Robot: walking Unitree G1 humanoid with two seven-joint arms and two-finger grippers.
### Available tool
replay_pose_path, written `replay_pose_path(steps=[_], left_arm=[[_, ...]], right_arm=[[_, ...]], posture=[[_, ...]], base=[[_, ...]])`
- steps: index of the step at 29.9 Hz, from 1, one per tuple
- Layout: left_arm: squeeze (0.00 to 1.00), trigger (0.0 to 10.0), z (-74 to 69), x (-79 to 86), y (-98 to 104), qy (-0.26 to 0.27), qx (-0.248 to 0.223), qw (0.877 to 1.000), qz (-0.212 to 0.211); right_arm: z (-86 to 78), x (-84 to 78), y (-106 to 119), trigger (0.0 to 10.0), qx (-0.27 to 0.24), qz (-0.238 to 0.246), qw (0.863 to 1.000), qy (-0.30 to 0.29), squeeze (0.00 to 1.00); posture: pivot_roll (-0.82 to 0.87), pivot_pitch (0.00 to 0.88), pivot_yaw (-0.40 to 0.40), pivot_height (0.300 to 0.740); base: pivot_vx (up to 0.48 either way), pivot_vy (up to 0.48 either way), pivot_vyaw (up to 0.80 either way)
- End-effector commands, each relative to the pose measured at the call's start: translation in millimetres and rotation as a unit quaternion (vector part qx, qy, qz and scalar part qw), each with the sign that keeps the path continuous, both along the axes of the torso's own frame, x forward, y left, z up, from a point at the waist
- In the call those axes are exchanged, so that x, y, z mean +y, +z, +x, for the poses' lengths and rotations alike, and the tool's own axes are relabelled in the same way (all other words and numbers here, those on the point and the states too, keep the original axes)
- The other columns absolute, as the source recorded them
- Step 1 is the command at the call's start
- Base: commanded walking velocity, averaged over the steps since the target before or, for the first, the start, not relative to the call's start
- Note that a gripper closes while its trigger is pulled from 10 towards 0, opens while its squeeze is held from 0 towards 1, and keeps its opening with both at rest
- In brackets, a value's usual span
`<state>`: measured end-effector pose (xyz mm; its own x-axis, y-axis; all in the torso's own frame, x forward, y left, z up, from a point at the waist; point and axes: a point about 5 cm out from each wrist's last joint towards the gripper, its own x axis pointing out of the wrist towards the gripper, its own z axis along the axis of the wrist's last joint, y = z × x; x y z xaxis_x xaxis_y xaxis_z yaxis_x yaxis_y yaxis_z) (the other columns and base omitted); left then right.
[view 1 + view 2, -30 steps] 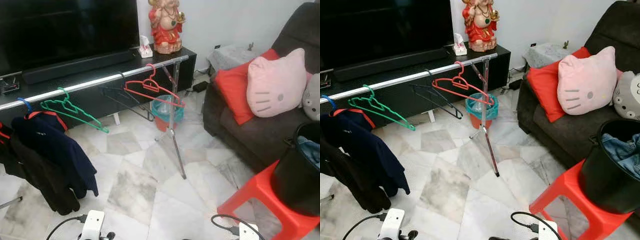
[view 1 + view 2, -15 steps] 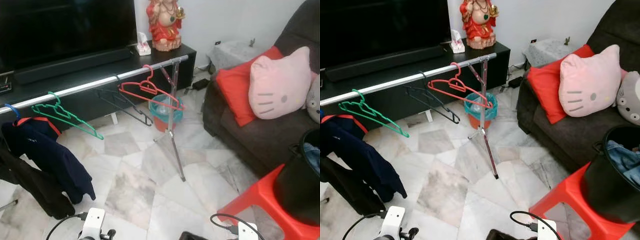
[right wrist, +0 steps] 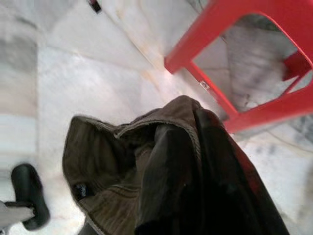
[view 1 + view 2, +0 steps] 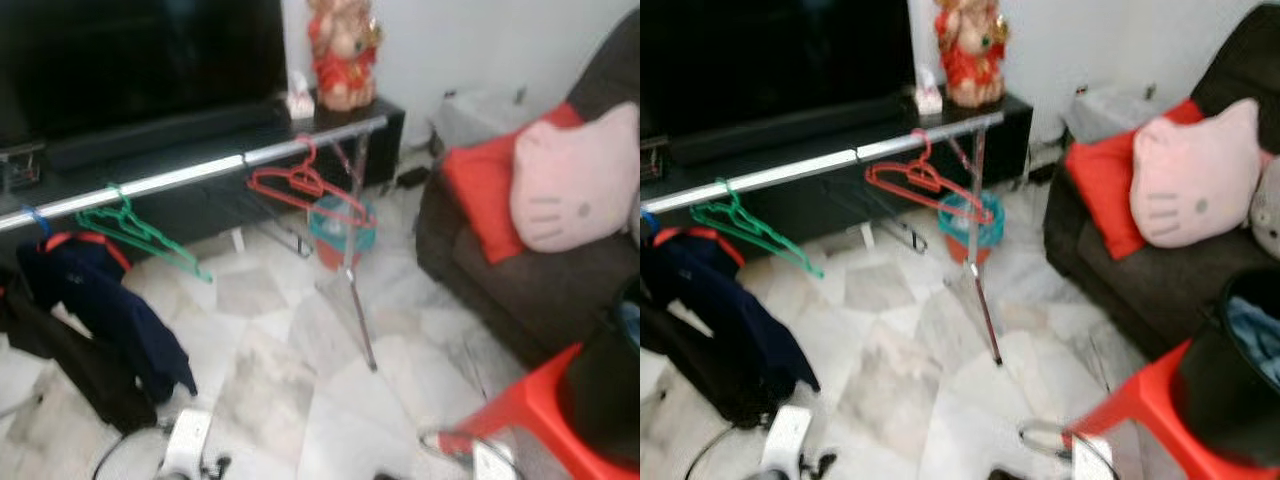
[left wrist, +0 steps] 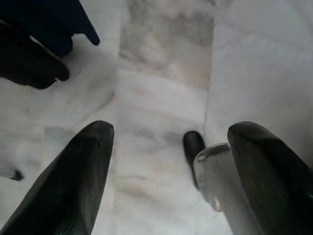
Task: Hang hanger
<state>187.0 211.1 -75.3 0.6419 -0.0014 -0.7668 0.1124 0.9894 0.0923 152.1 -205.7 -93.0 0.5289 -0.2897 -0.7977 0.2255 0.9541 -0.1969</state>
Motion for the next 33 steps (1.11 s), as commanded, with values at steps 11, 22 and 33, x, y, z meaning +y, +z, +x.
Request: replay_pose_path(steps=[11,22,33], left_arm=[[0.00,10.0,3.6,-8.7,0.3,-0.010,-0.004,1.000,-0.005],[0.00,10.0,-1.6,-7.3,-2.4,-0.006,0.005,1.000,-0.002],[0.00,10.0,-4.4,-4.0,-3.4,-0.008,0.012,1.000,0.003]], right_arm=[[-2.6,-10.7,1.3,10.0,-0.003,-0.012,1.000,-0.007,0.00],[-2.6,-10.7,1.3,10.0,-0.003,-0.011,1.000,-0.006,0.00],[-3.5,-9.9,0.8,10.0,-0.002,-0.011,1.000,-0.003,0.00]], posture=[[0.04,0.000,0.001,0.740],[0.04,0.000,-0.001,0.740],[0.04,0.000,0.002,0.740]], base=[[0.289,0.000,0.00],[0.295,0.000,0.00],[0.269,0.000,0.00]])
